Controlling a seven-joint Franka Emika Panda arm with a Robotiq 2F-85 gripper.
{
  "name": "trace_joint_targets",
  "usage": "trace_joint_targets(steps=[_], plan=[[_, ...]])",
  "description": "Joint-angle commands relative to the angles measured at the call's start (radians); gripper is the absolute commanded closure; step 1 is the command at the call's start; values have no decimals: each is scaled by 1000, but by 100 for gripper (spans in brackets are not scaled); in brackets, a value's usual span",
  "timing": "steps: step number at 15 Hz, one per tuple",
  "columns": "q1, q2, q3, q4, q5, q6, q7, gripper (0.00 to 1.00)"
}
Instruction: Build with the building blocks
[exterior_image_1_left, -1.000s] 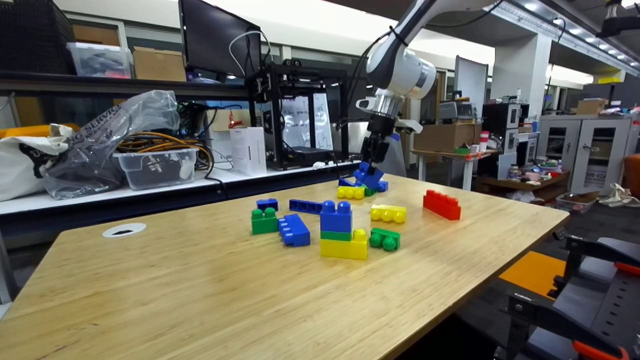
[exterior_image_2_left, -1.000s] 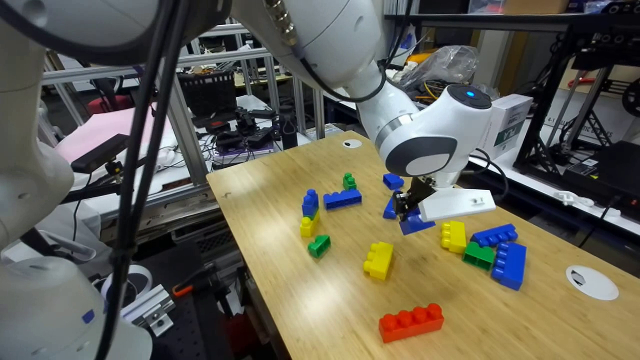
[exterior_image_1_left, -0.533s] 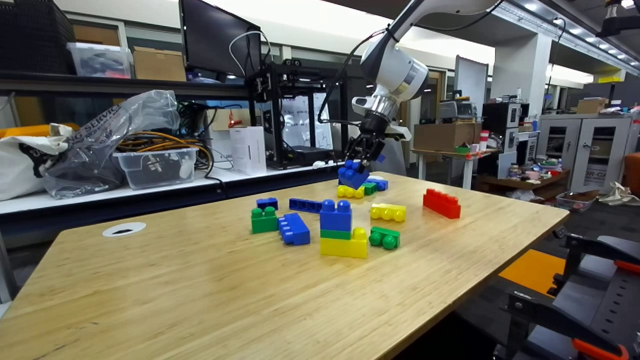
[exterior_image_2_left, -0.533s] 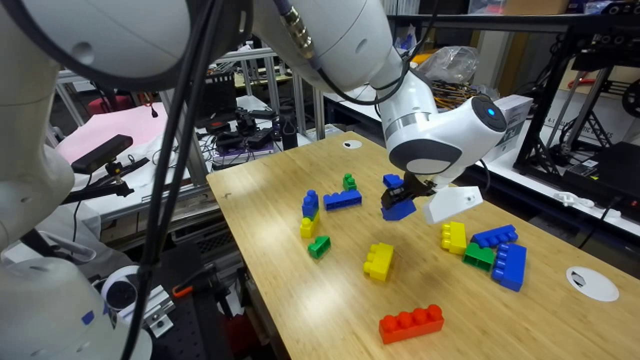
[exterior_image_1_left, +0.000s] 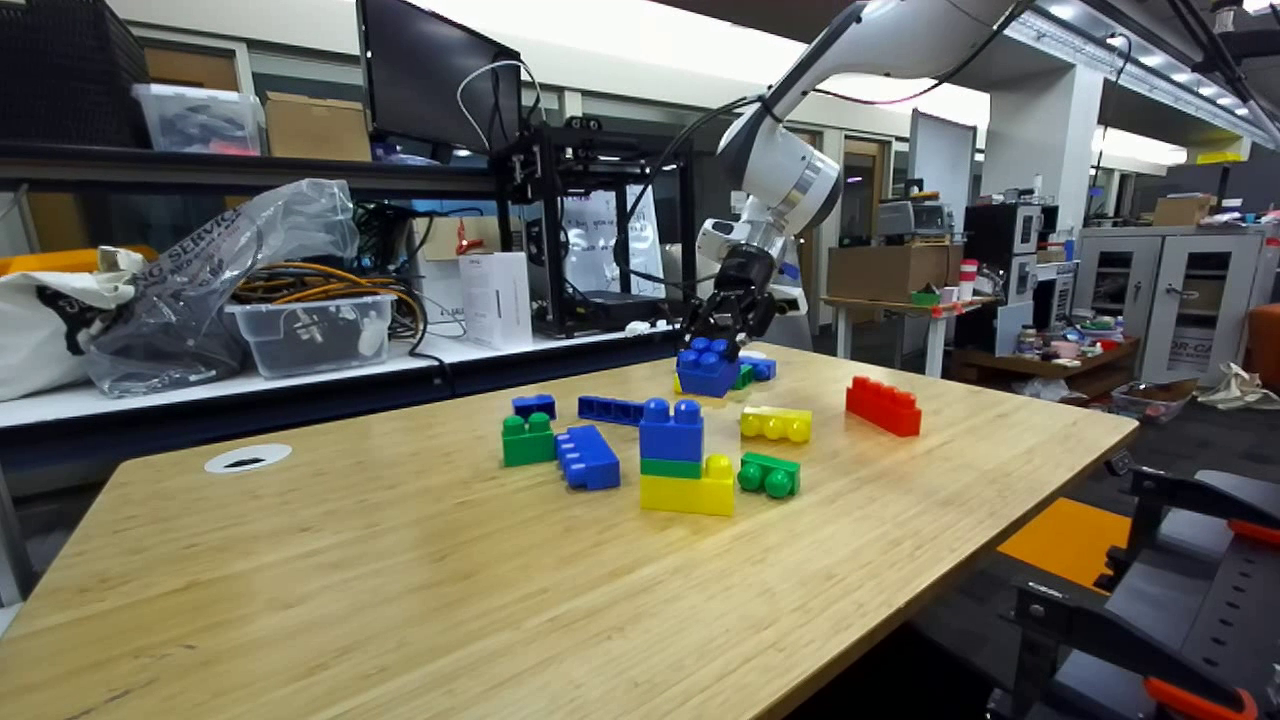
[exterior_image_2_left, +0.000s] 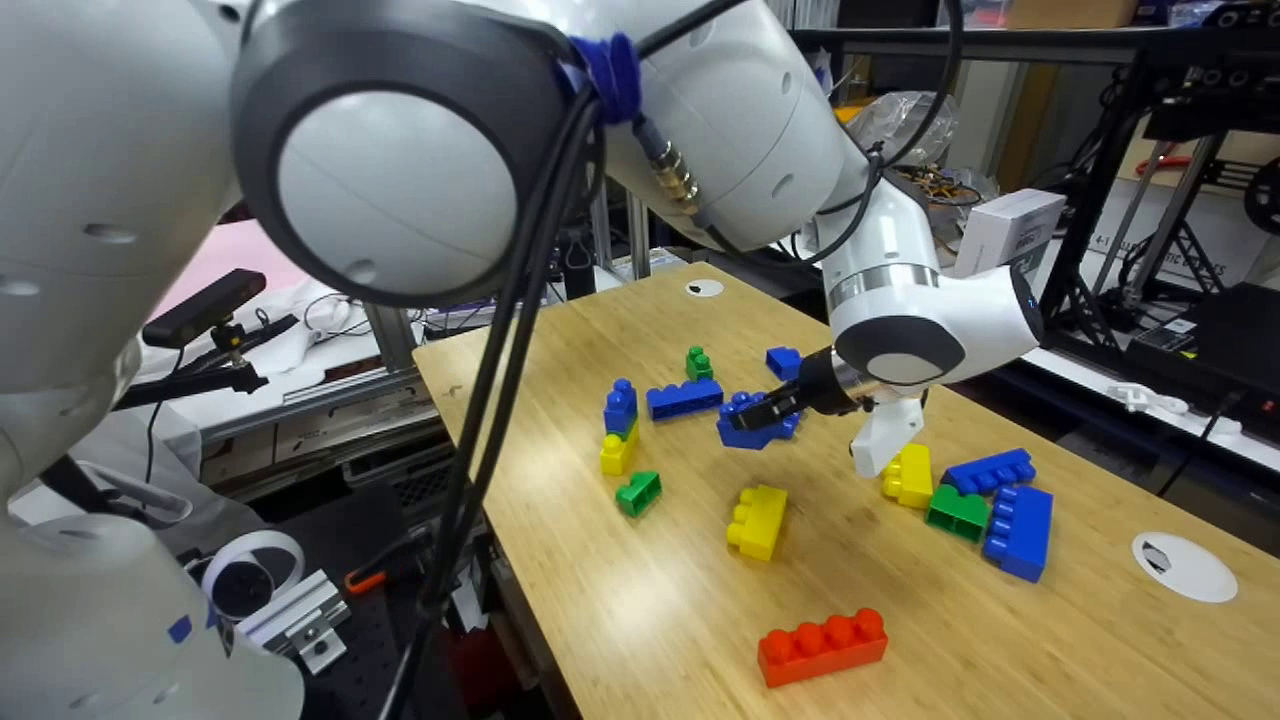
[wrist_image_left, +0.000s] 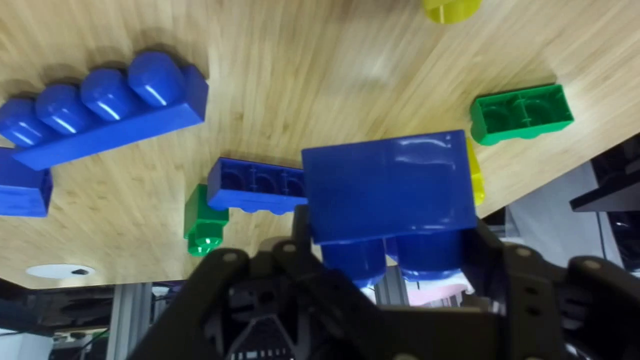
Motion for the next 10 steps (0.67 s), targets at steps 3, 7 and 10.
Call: trace_joint_targets(steps=[3, 7, 10], plan=[[93, 131, -86, 216, 10, -190, -6, 55], [137, 208, -113, 317, 0, -202, 21, 55], [156, 259, -117, 378, -7, -199, 31, 55]])
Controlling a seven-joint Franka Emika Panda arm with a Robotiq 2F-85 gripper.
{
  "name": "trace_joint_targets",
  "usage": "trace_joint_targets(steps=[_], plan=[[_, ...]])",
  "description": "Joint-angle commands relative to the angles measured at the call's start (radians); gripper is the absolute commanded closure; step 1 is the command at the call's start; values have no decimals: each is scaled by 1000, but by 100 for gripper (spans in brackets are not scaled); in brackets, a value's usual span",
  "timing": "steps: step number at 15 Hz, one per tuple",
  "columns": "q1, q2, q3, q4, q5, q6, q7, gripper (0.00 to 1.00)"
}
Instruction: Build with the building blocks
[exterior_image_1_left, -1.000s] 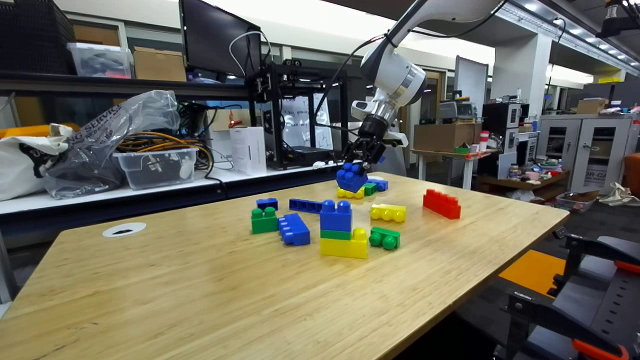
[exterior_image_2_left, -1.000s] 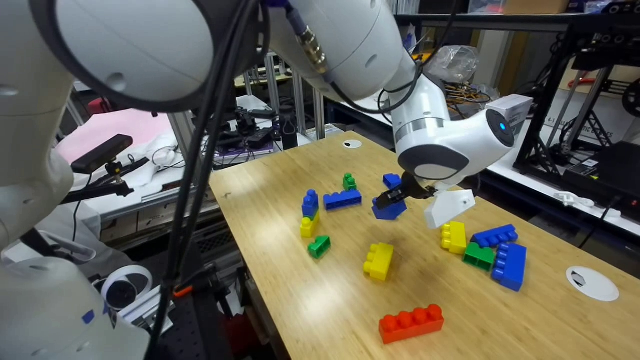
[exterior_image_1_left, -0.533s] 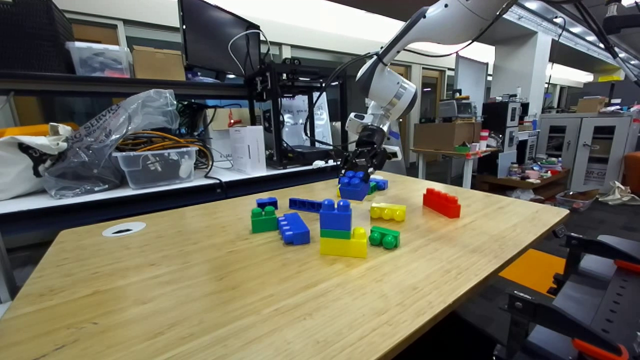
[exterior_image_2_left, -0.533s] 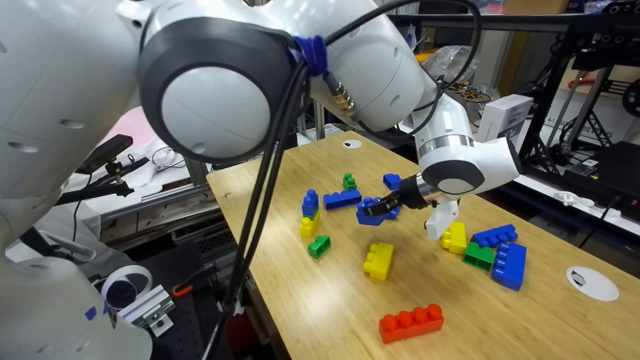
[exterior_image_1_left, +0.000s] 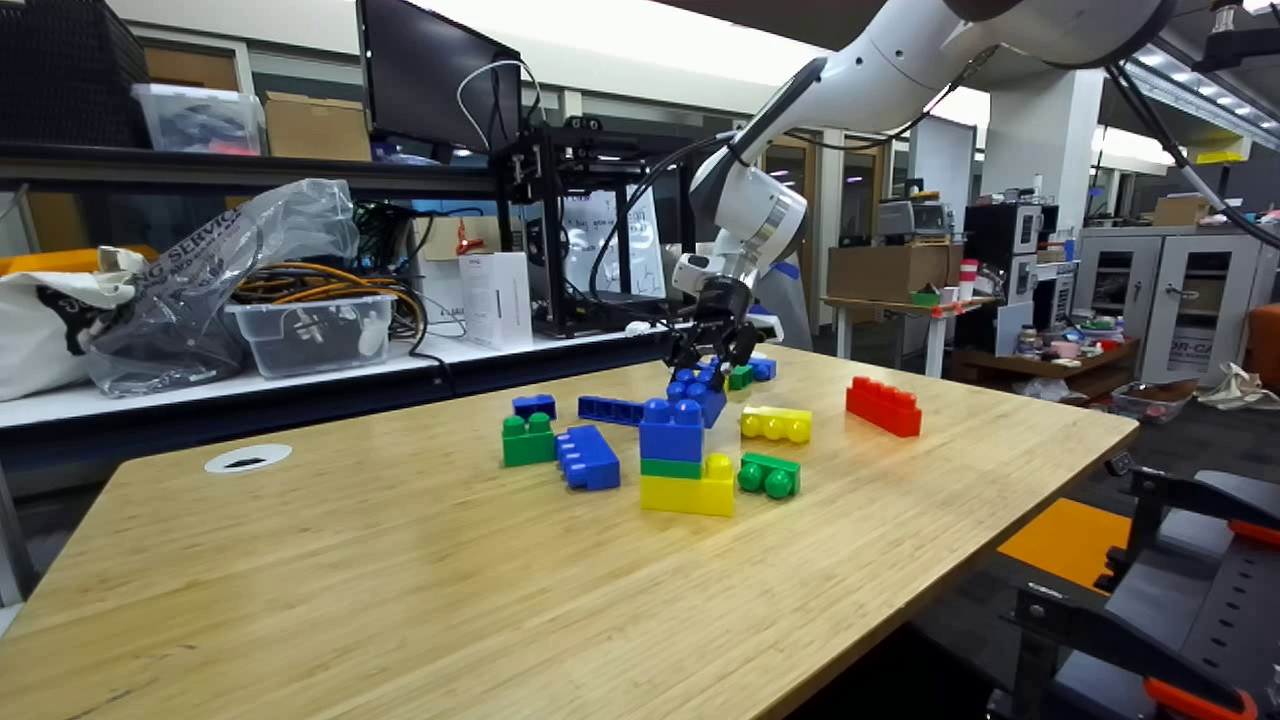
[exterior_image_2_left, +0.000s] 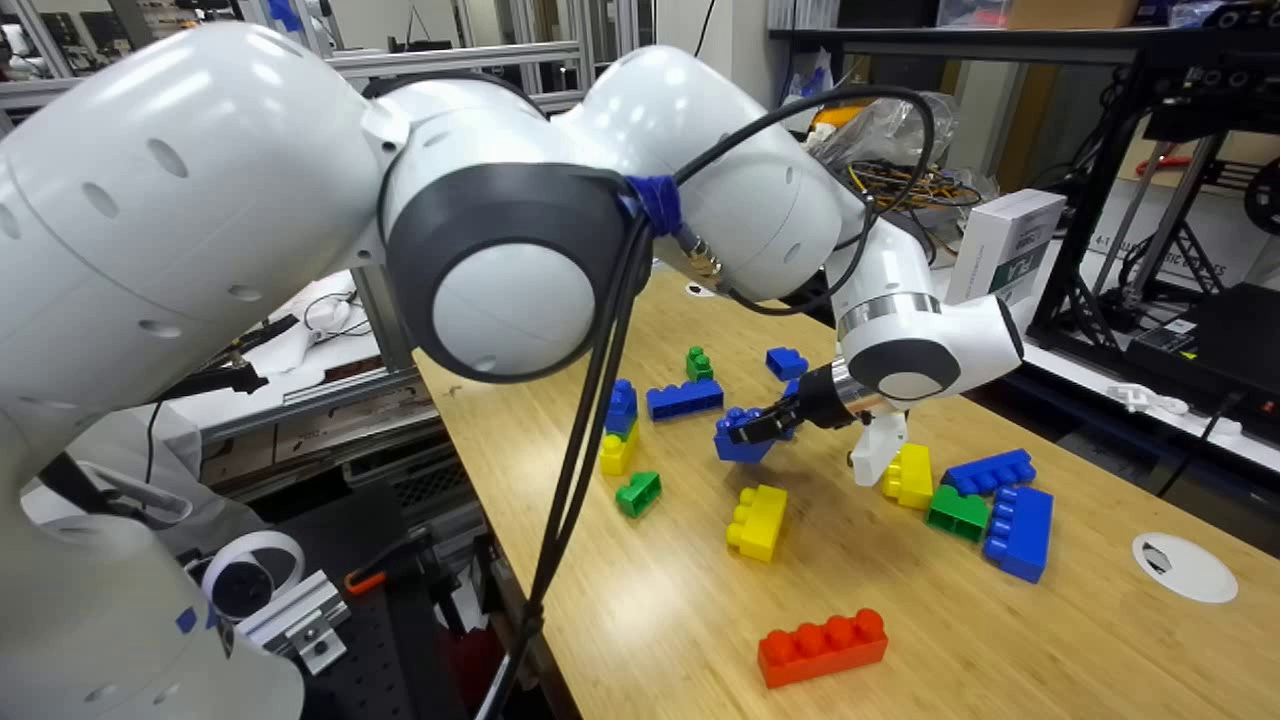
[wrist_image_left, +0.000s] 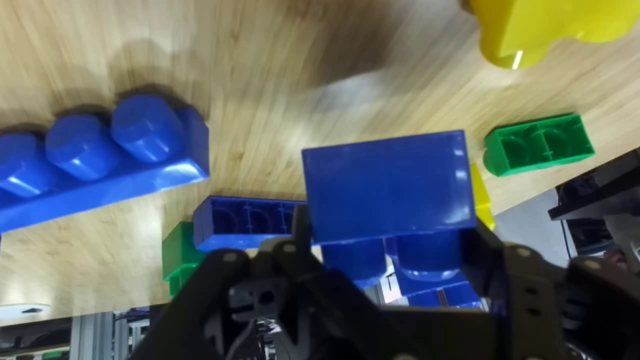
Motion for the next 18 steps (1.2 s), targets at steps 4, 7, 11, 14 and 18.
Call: trace_joint_targets(steps=[4, 7, 11, 14, 18], plan=[[30, 114, -18, 168, -11, -59, 17, 55], [35, 138, -24, 204, -22, -66, 21, 55], [46, 132, -36, 211, -40, -48, 53, 2], [61, 108, -47, 185, -63, -7, 93, 0], [105, 32, -86, 107, -102, 114, 224, 0]])
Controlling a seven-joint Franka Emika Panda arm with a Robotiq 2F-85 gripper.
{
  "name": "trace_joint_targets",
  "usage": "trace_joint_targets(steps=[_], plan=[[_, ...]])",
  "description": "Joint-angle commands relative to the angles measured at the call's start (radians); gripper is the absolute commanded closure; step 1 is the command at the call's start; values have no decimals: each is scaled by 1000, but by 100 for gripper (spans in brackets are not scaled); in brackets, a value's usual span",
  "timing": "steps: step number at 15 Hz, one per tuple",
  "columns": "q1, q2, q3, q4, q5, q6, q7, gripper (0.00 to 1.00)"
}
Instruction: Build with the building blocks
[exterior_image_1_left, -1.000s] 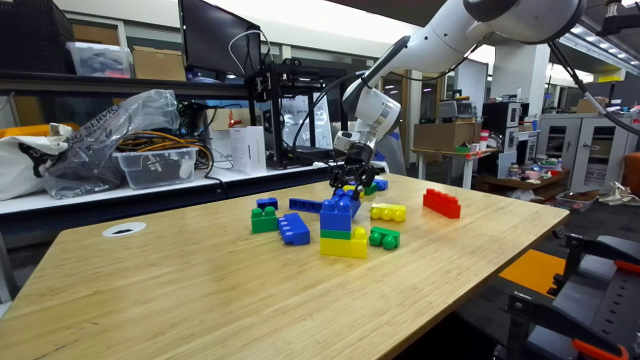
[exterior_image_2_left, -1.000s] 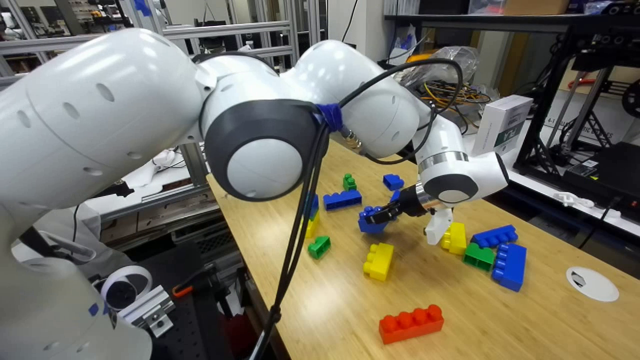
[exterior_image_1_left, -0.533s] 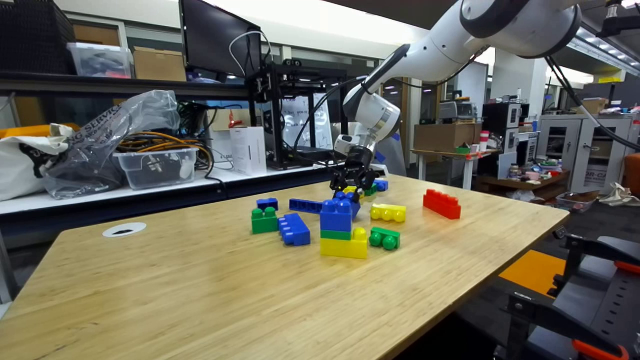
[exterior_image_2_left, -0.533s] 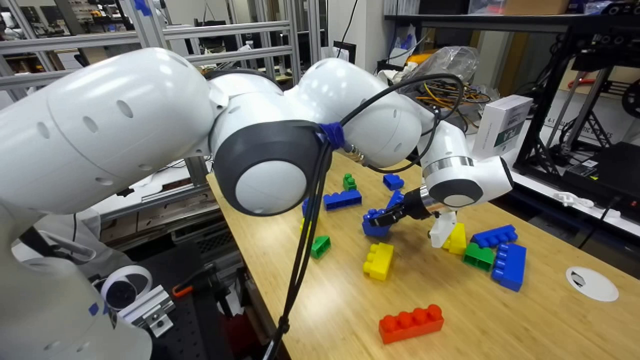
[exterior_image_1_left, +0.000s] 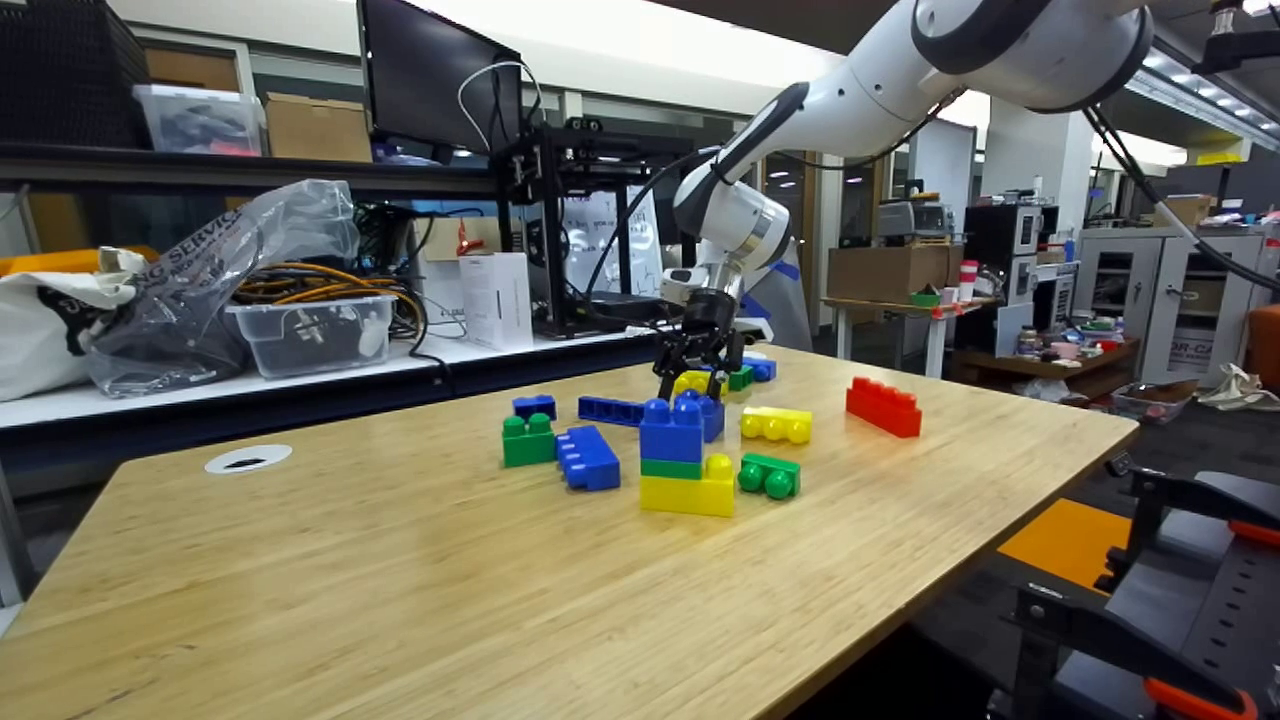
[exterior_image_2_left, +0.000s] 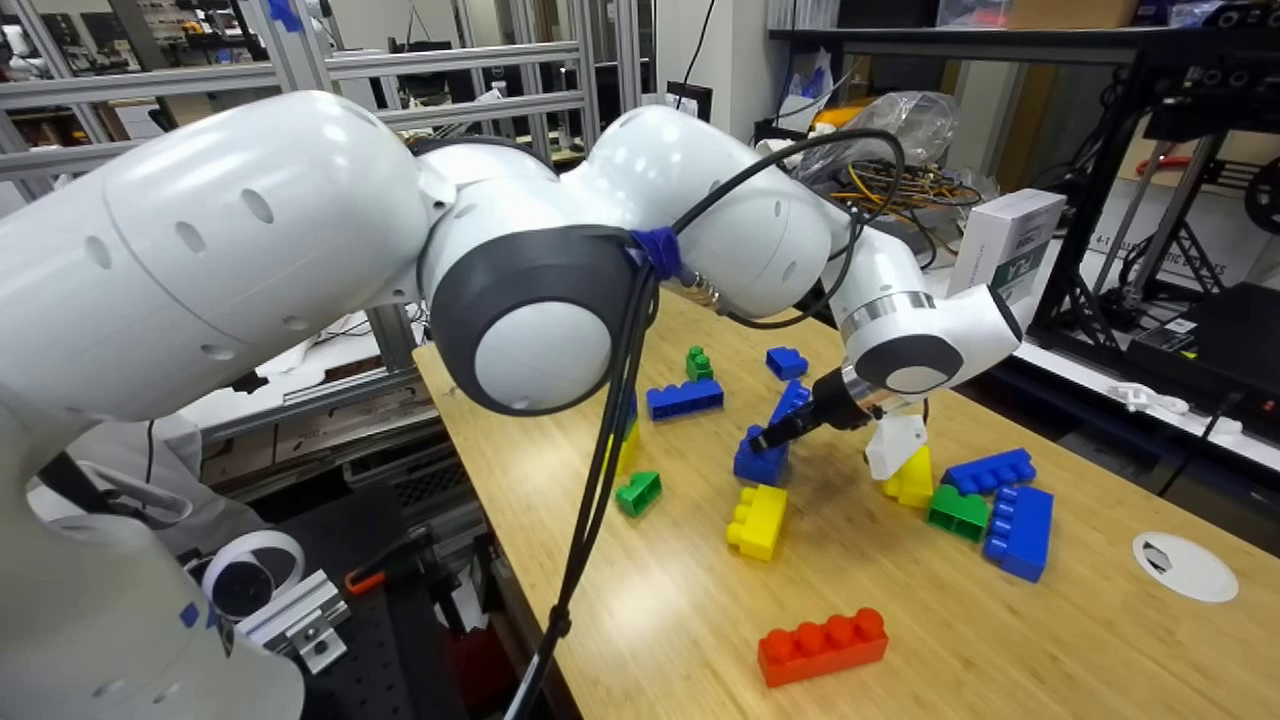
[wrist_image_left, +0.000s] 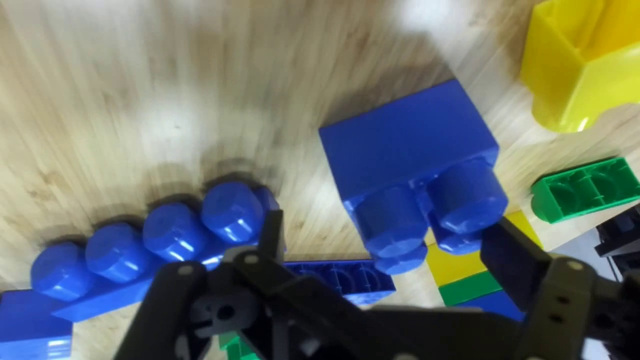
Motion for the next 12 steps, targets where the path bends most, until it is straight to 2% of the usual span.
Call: trace_joint_targets(steps=[1, 5, 7, 12], plan=[[50, -112, -57, -114, -37, 127, 124, 0], [112, -292, -110, -272, -103, 247, 274, 0], [140, -380, -119, -342, -154, 272, 391, 0], [237, -595, -113, -573, -200, 336, 775, 0]])
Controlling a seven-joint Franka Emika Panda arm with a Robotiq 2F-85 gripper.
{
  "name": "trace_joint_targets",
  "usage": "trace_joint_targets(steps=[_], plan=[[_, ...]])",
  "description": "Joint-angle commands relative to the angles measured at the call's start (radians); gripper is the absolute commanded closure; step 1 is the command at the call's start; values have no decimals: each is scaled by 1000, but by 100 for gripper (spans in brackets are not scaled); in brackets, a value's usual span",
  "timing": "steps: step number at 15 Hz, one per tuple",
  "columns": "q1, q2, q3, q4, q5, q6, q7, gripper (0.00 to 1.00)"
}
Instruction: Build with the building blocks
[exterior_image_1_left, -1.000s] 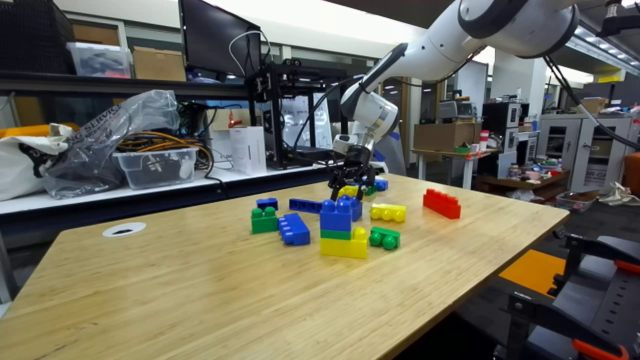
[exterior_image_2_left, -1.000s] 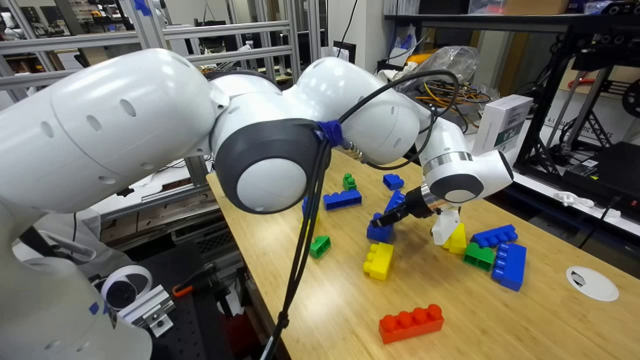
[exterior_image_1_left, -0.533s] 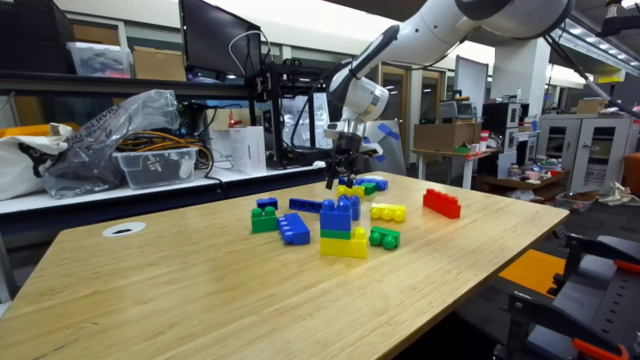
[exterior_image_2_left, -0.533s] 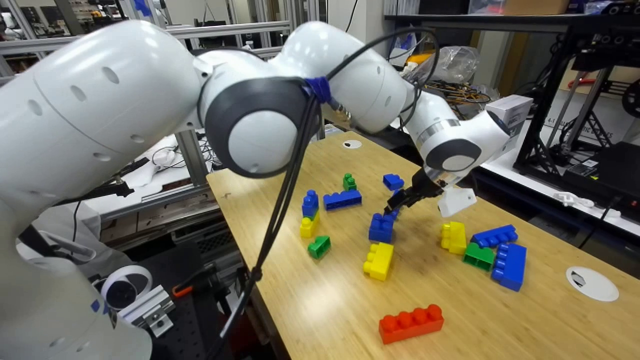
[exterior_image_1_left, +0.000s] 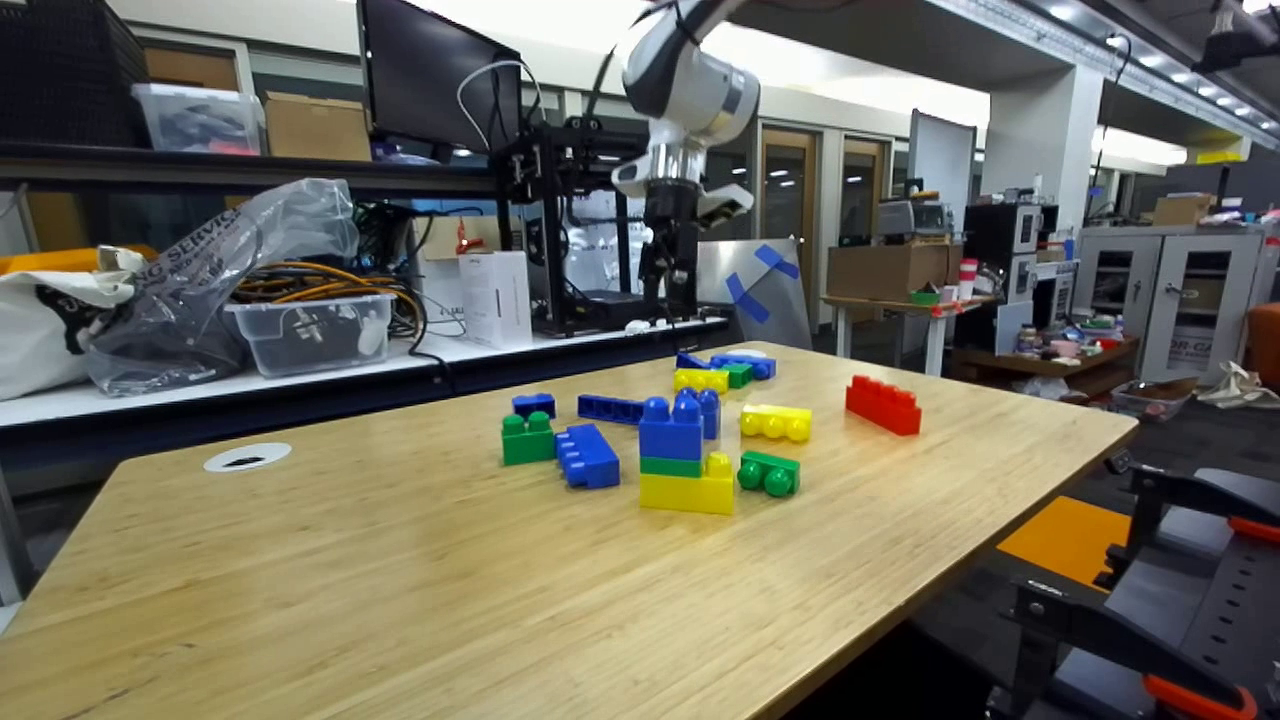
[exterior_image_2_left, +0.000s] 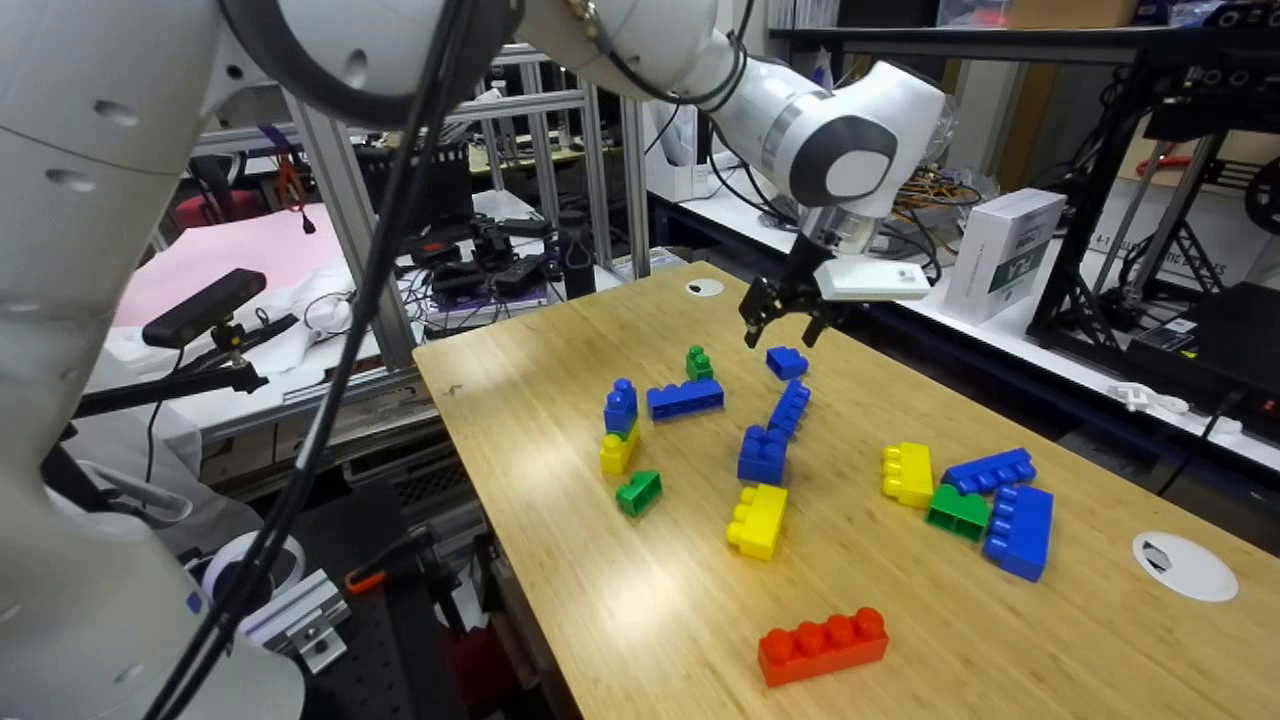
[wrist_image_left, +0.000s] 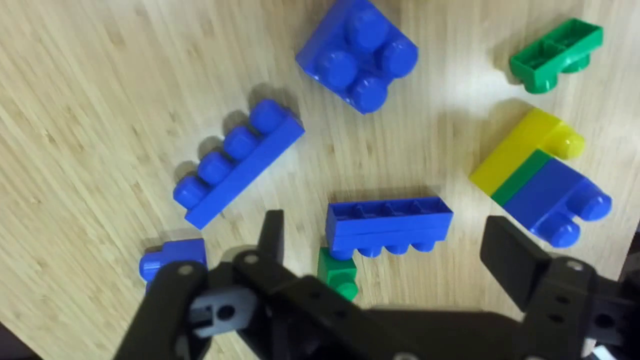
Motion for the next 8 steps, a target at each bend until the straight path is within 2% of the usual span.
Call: trace_joint_targets(steps=[1, 6, 8], plan=[[76, -164, -15, -245, -34, 118, 247, 0], [211, -321, 7, -541, -115, 208, 669, 0], [252, -353, 22, -619, -168, 211, 823, 0]])
